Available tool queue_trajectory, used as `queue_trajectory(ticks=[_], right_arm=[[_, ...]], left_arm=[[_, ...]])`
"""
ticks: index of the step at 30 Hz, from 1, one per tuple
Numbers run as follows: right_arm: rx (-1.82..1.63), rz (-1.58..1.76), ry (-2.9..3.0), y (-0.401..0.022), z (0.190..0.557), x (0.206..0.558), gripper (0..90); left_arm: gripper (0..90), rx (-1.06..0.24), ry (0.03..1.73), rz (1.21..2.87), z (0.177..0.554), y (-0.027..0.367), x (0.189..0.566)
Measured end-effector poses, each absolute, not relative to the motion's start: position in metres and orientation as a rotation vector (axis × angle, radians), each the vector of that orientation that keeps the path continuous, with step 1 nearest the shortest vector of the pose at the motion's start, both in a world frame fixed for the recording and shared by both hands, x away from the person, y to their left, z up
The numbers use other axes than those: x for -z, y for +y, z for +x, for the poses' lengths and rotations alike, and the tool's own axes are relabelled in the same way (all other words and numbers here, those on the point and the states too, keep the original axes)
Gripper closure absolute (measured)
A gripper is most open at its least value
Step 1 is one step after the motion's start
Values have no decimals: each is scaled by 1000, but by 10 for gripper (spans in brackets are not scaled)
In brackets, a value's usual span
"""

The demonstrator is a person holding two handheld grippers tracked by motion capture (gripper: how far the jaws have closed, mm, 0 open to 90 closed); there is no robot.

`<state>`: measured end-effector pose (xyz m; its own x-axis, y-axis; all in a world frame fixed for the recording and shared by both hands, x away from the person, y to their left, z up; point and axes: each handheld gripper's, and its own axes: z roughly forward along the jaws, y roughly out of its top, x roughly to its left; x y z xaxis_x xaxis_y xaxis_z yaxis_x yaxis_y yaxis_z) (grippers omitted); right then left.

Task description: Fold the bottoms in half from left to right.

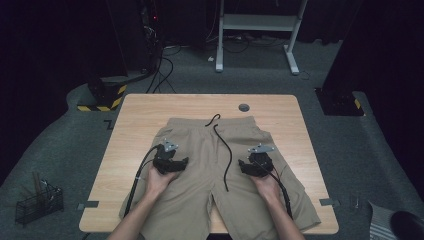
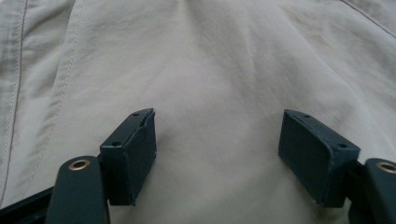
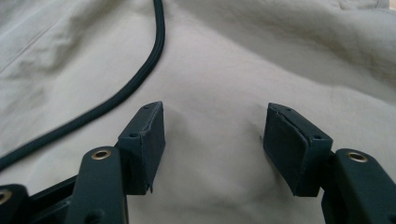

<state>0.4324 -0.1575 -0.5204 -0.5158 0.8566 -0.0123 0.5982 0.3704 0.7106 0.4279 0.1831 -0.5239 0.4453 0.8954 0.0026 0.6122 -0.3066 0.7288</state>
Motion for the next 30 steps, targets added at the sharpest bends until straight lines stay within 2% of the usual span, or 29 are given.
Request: queue_trajectory(ticks=[11, 13, 16, 22, 24, 25, 30], right_arm=[[-955, 1216, 2285, -175, 392, 521, 383], [-949, 1219, 2292, -175, 390, 520, 383], [-897, 1222, 2302, -172, 393, 516, 360], [-994, 1224, 2243, -162, 408, 504, 392], [-1019, 1222, 2238, -158, 415, 502, 423], [-1041, 1215, 2242, -153, 422, 501, 473], [-1075, 1202, 2225, -147, 430, 502, 537]], left_arm=[[269, -519, 1172, 2049, 380, 179, 526], [302, -518, 1166, 2054, 381, 179, 525], [316, -521, 1178, 2064, 387, 182, 521], [293, -521, 1265, 2004, 410, 199, 503], [293, -543, 1283, 1998, 420, 204, 499], [281, -583, 1303, 2010, 432, 208, 496], [276, -632, 1356, 1974, 455, 219, 489]])
